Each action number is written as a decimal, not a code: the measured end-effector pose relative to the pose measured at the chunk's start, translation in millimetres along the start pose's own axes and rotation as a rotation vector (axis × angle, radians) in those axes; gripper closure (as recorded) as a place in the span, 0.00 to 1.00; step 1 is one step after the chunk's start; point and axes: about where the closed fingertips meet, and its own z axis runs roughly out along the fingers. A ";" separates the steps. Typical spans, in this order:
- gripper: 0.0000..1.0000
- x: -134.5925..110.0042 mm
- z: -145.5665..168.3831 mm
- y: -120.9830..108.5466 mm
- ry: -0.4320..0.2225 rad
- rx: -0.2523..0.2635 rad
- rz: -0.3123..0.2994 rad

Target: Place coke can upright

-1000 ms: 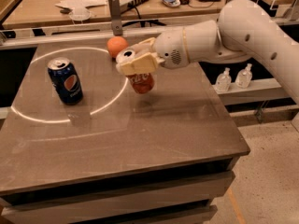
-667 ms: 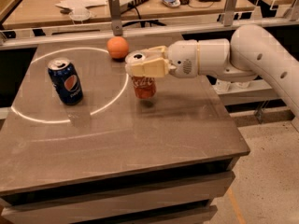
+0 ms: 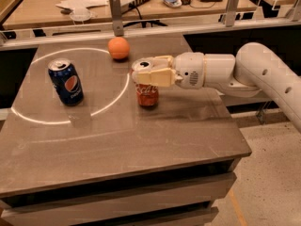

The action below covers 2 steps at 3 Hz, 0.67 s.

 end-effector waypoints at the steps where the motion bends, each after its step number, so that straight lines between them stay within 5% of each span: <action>1: 0.20 14.6 -4.7 1.2 0.006 0.004 0.000; 2: 0.00 22.3 -13.7 1.3 0.009 0.023 0.003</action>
Offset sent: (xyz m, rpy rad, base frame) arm -0.0068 -0.0167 -0.0267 -0.0118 0.0032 -0.0211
